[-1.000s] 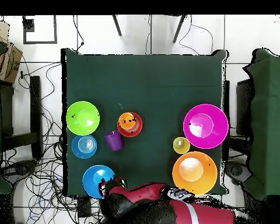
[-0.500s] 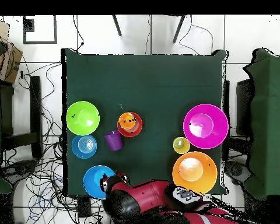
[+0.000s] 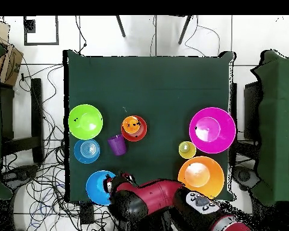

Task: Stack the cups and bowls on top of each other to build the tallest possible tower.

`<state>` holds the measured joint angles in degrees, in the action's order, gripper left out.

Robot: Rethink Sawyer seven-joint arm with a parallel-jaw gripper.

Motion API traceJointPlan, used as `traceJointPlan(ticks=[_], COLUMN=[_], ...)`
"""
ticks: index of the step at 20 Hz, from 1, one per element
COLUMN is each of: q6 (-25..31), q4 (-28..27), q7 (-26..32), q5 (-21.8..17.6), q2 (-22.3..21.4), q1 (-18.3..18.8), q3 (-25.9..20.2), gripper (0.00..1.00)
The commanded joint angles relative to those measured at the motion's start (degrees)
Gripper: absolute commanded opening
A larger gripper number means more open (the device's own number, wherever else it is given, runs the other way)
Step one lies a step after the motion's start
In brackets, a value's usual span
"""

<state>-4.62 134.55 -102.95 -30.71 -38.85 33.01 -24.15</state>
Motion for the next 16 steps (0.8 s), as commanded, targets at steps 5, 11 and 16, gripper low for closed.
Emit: traceJointPlan(ticks=[5,11,16], q6=[2.7,1.4,-1.3], q4=[-6.6,-12.8,-14.0], q7=[-3.3,-0.8,-3.3], q5=[-3.4,-8.8,-9.6], q2=[6.3,13.8,14.4], q1=[-2.9,-1.1,-3.9], q3=[-0.2,1.3,3.1], gripper=[1.0,1.0,1.0])
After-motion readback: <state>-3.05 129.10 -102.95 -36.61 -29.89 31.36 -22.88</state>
